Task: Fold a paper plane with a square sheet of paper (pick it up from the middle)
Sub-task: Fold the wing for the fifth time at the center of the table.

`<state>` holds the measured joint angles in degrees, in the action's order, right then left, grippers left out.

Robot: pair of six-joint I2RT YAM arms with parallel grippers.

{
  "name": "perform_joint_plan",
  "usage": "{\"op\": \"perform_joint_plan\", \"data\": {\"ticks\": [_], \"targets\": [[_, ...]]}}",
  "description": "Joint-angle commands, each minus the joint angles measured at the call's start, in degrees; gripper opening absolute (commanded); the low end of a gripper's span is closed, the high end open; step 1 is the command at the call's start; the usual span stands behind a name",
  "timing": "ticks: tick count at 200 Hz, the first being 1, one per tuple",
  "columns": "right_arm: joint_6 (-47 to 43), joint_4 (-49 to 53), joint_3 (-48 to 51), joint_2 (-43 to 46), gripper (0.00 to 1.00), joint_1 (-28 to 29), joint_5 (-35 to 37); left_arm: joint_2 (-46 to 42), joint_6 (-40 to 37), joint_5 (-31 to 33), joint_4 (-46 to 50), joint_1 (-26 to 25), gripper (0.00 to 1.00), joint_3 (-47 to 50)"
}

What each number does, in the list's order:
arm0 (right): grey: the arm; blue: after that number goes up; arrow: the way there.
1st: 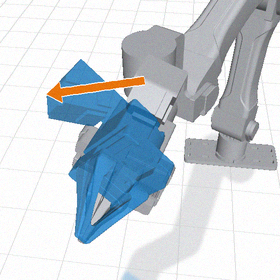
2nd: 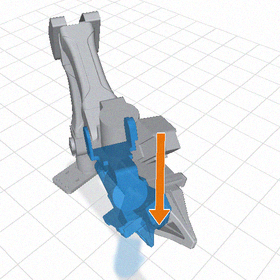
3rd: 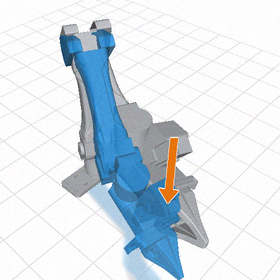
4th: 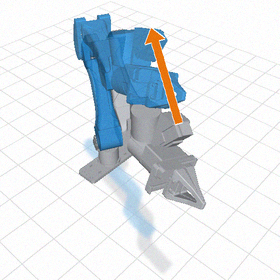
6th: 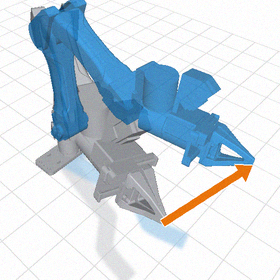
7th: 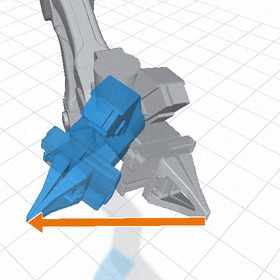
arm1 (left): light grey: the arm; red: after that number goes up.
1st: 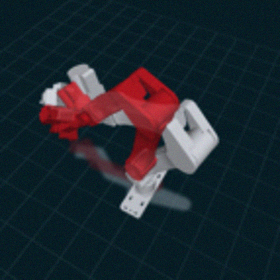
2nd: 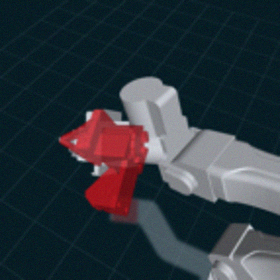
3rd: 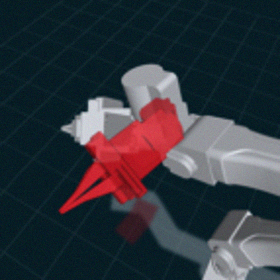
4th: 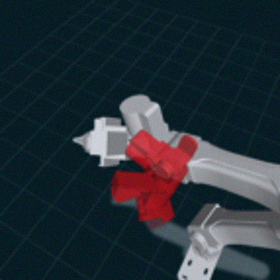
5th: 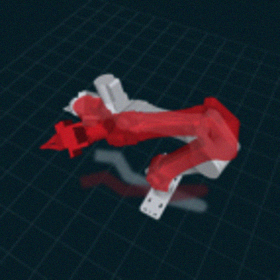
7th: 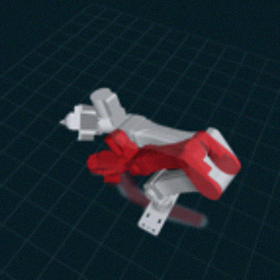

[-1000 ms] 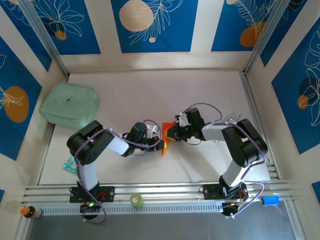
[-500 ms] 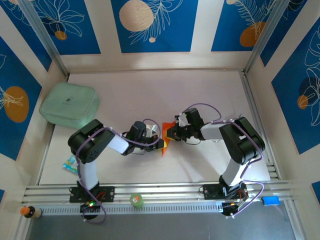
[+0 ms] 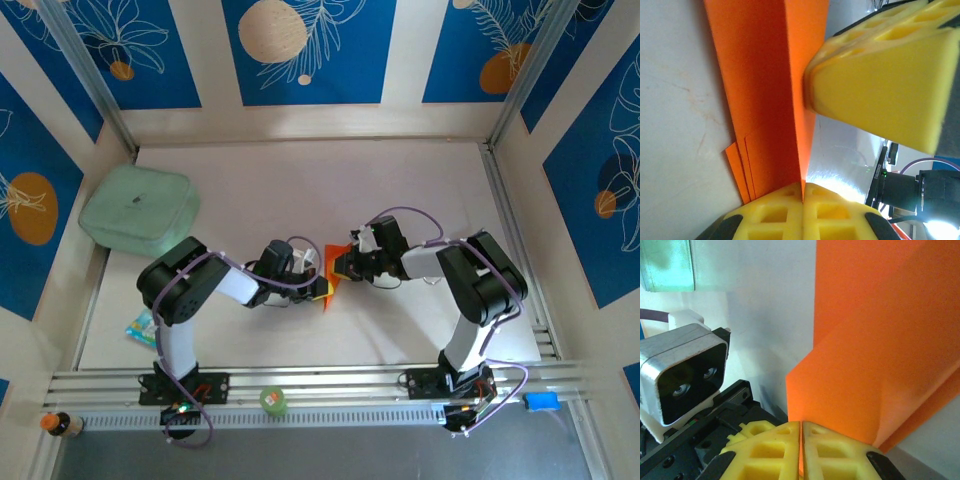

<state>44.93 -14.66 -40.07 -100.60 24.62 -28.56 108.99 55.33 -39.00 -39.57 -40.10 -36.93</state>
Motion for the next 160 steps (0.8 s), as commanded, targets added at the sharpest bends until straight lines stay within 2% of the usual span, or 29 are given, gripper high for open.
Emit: {"op": "perform_joint_plan", "data": {"ticks": [1,114,160], "targets": [[-1.0,-0.4,-0.4,-1.3,0.1,-0.5,-0.8,4.5,-0.7,3.7,8.4,0.3,0.0,1.7],[-1.3,2.7,-2.0,-4.4,0.1,-0.8,0.3,4.7,-0.5,4.8,10.6,0.5,0.0,1.7],[-1.3,3.3,-1.9,-1.6,0.11,-0.8,0.0,4.2,0.2,5.8,8.9,0.5,0.0,2.9]]}}
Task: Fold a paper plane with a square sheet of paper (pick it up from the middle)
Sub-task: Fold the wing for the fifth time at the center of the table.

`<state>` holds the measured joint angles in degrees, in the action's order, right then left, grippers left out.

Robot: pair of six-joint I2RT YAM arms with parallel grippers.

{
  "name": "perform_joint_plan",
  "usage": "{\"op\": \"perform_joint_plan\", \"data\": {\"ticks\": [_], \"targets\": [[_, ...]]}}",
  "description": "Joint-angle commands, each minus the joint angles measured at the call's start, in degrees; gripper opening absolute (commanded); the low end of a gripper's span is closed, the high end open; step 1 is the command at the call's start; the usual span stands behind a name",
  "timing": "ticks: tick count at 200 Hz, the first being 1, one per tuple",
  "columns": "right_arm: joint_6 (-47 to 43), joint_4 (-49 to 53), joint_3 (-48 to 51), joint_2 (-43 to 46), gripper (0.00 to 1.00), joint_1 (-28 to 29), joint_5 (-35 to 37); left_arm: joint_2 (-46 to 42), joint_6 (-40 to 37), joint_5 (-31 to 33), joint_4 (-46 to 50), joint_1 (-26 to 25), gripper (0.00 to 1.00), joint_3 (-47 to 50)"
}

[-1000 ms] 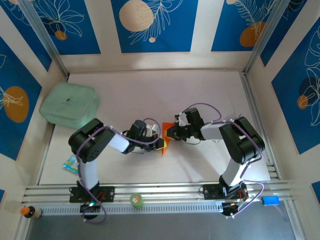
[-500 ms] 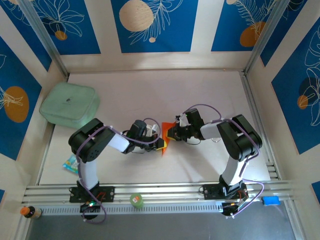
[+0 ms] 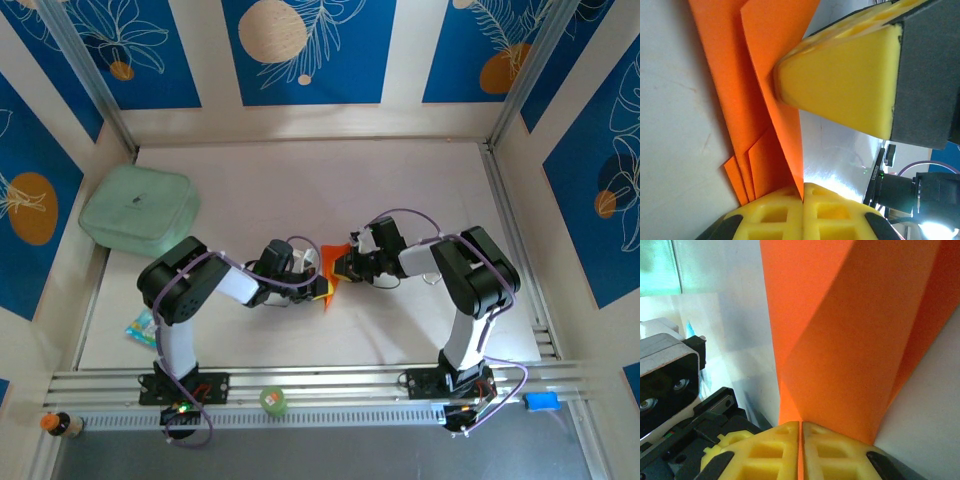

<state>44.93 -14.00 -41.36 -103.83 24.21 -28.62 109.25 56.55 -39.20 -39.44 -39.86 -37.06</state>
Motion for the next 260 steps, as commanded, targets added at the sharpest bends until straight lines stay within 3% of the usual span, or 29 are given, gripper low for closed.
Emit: {"op": "perform_joint_plan", "data": {"ticks": [1,165,193,260], "targets": [[-1.3,2.8,-0.7,1.7,0.11,-0.4,0.1,3.9,-1.0,6.0,8.7,0.2,0.0,3.0],[-4.1,2.7,-4.5,0.6,0.11,0.0,-6.3,3.8,5.1,8.7,-0.7,0.9,0.0,8.3],[-5.8,7.6,-7.6,-2.0,0.11,0.6,-4.4,4.1,5.4,8.8,-0.1,0.9,0.0,8.1],[-4.1,7.2,-7.9,-6.1,0.11,0.9,-1.9,4.0,4.8,9.5,3.1,1.0,0.0,7.5]]}}
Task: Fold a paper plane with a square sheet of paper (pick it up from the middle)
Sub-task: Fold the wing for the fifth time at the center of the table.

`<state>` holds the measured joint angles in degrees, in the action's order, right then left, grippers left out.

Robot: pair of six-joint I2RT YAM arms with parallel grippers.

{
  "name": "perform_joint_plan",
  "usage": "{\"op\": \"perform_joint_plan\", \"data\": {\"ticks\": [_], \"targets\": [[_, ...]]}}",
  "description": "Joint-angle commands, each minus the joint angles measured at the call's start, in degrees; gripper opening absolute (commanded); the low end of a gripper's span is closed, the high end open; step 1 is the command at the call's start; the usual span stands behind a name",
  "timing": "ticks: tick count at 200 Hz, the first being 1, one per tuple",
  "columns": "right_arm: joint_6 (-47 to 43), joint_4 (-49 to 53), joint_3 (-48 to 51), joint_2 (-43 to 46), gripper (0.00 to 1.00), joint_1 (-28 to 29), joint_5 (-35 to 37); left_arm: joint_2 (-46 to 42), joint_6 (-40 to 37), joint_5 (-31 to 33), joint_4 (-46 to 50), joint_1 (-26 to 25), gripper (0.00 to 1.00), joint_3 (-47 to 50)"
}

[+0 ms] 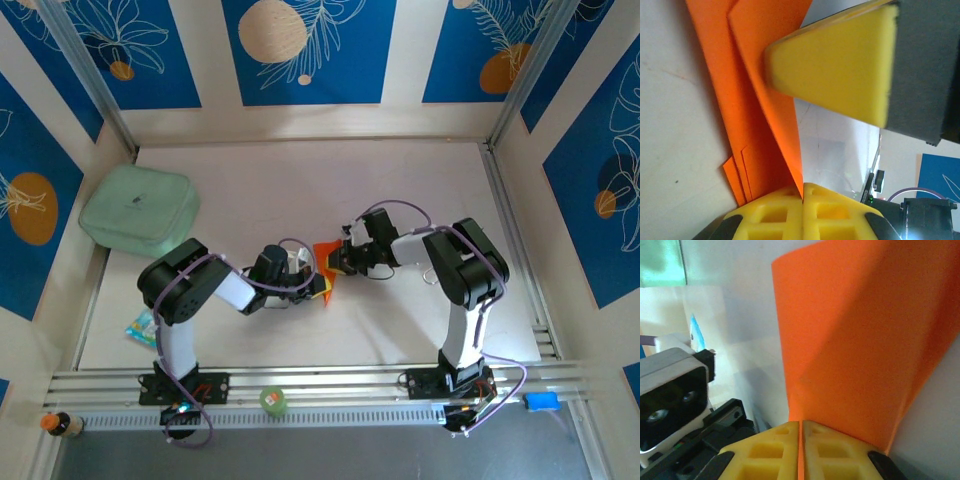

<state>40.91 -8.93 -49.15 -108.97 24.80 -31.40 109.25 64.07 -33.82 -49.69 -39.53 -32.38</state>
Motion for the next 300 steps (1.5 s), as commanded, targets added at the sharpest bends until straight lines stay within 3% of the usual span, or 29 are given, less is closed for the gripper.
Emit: {"op": "perform_joint_plan", "data": {"ticks": [1,65,138,183,221,300], "targets": [[0.0,2.1,-0.1,-1.0,0.11,0.3,0.9,4.0,-2.7,4.1,13.4,0.7,0.0,2.9],[1.1,1.9,0.9,-0.4,0.13,0.3,0.8,3.3,-3.9,4.0,15.3,0.6,0.0,2.5],[2.3,2.3,8.9,14.1,0.18,-4.7,4.2,2.1,-10.9,-2.6,10.8,0.5,0.0,2.9],[3.0,-1.1,15.6,20.0,0.15,-3.9,3.5,3.3,-9.1,-5.1,3.2,0.3,0.0,4.9],[0.7,-0.5,12.5,17.6,0.14,-0.5,2.2,5.0,-5.5,-2.8,0.4,0.3,0.0,7.0],[-0.7,1.5,5.3,9.0,0.11,0.8,2.3,2.9,-5.1,-0.5,11.8,0.3,0.0,4.7]]}}
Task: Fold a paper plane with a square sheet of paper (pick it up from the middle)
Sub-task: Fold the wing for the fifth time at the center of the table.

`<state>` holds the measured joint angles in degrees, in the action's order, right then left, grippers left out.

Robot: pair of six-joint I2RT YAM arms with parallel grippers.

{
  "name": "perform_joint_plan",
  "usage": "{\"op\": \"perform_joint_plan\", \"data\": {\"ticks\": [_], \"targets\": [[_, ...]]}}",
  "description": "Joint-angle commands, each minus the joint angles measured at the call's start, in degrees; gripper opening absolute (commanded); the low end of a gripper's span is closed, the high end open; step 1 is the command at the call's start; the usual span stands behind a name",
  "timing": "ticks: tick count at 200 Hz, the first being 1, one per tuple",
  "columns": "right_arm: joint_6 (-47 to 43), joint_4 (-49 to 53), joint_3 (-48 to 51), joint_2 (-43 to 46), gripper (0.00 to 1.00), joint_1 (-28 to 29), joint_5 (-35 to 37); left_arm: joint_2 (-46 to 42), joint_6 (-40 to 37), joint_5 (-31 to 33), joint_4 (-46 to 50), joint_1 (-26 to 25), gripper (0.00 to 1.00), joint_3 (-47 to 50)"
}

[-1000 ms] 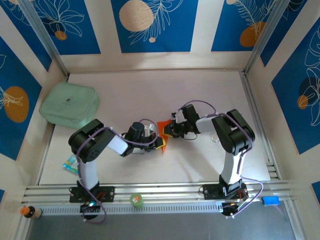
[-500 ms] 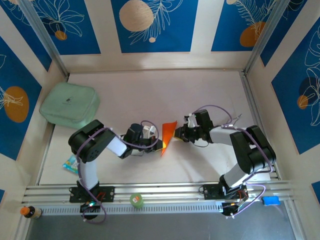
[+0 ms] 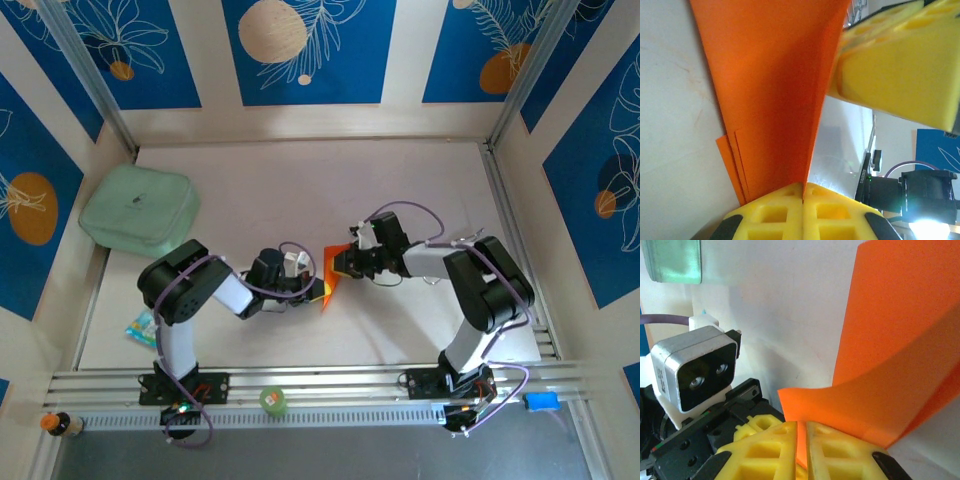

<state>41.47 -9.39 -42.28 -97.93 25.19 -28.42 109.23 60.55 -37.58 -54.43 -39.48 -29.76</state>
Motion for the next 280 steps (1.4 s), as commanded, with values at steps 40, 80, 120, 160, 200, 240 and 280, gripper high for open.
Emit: {"op": "perform_joint_plan", "data": {"ticks": [40,80,120,160,200,240,280], "targets": [[-0.6,0.1,-0.7,-3.8,0.11,0.3,-0.7,3.0,-1.6,4.1,19.6,0.2,0.0,1.2],[-0.3,-0.4,-1.0,-5.4,0.11,0.2,-0.7,3.2,-2.6,4.1,22.4,0.2,0.0,0.1],[-0.4,0.3,-1.5,-7.0,0.11,0.1,-0.4,2.9,-3.7,4.5,25.2,0.1,0.0,-0.5],[-0.2,2.6,-1.9,-8.1,0.1,0.0,1.0,1.4,-6.1,4.9,29.6,-0.1,0.08,-1.5],[0.0,3.9,-1.8,-8.5,0.1,0.0,2.0,-1.6,-10.2,3.6,37.5,-2.1,0.16,-4.5],[-0.1,4.9,-2.0,-8.5,0.09,0.0,2.8,-3.7,-12.7,2.4,42.2,-3.5,0.09,-5.8],[-0.2,6.0,-2.3,-9.0,0.09,0.1,3.5,-5.2,-14.1,2.6,44.8,-4.1,0.03,-6.1]]}}
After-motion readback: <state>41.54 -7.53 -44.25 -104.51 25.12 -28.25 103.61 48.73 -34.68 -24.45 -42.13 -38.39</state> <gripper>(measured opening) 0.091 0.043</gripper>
